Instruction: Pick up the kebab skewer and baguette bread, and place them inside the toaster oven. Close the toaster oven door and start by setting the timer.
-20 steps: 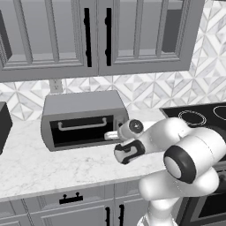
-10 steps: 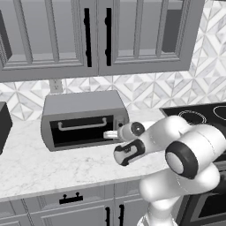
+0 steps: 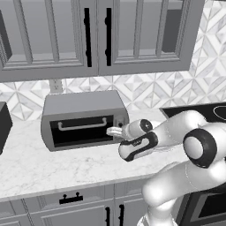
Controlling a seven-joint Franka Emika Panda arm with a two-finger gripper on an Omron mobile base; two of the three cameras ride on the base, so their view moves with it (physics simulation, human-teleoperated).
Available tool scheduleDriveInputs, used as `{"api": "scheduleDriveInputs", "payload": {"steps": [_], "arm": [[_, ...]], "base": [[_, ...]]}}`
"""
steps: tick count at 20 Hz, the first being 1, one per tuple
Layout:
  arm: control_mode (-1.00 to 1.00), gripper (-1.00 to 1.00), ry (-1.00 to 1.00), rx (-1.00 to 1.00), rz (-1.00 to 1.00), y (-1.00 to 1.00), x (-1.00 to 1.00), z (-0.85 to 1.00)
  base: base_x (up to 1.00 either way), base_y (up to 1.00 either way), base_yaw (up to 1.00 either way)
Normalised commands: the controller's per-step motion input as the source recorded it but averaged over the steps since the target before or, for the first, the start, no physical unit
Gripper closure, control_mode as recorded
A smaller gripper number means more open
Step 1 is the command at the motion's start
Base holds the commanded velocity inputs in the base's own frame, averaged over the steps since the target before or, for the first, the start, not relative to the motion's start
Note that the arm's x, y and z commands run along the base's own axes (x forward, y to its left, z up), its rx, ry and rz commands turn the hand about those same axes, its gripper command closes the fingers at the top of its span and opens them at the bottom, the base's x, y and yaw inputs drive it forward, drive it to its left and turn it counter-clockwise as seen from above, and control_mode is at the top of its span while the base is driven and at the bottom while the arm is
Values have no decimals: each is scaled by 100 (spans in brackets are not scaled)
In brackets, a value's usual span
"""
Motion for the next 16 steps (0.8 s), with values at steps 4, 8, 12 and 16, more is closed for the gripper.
{"api": "scheduleDriveInputs", "payload": {"steps": [4,8,12,16], "arm": [[-100,100,0,17,3,-19,0,0],[-100,100,0,18,3,-18,0,-1],[-100,100,0,26,6,-29,0,-6],[-100,100,-3,31,6,-32,0,-7]], "base": [[0,0,0],[0,0,0],[0,0,0],[0,0,0]]}}
